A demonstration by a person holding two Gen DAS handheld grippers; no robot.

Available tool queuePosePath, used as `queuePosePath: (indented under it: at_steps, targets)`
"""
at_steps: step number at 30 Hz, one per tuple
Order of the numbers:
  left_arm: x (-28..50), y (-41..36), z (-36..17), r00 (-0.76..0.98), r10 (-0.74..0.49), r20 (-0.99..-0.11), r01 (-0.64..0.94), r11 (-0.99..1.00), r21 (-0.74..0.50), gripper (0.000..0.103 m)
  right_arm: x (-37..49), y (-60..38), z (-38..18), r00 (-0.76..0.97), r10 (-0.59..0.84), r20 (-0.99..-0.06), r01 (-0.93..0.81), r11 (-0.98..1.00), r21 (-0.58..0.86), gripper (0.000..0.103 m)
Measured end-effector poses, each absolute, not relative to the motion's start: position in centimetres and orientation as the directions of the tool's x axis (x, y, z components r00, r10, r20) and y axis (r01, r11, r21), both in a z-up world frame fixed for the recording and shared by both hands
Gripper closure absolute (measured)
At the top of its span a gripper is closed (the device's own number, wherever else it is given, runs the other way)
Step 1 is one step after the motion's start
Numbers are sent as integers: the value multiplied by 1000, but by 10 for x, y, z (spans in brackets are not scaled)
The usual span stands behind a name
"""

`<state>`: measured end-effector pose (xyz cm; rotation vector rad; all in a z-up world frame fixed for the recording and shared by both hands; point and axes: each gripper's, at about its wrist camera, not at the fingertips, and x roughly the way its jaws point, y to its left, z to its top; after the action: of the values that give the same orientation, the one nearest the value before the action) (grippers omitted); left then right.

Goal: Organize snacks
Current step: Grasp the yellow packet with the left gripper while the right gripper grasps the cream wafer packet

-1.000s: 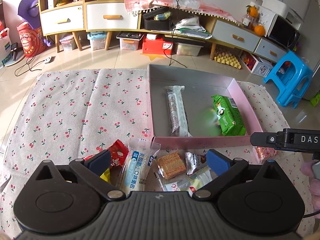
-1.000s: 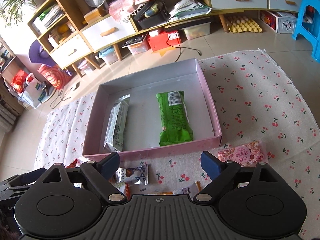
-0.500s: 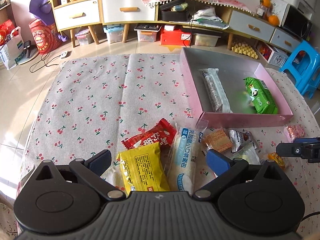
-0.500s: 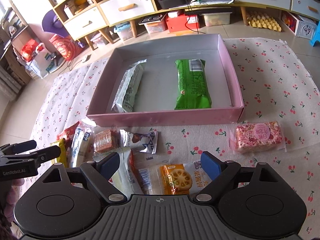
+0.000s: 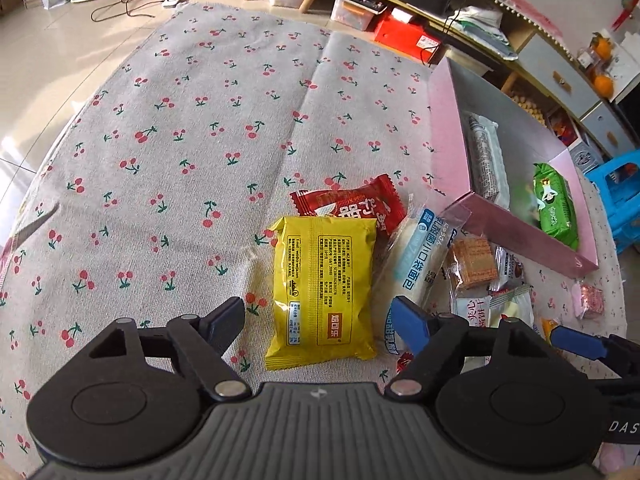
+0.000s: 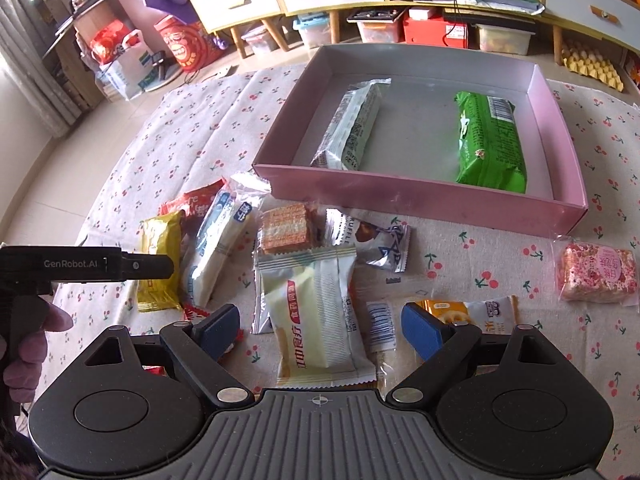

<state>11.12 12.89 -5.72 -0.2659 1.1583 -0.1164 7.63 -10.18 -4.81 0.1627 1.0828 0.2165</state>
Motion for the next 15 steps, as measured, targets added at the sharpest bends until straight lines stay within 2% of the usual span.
queuePosePath:
  at_steps: [5,11,15]
  targets:
    - [109,132,-61,390,-227,-892,-68,959,-274,35,76,-92,-56,449,252,-857,-125,968,218,13]
    - [109,135,-61,390,-237,-890,-64,957,-283,44,72,-80,-60,480,196,-855,-169,977,129,15]
    - [110,133,-60,387,-249,-888,-49,956,-289,53,70,-73,-61,500,152,-852,-199,978,58,25]
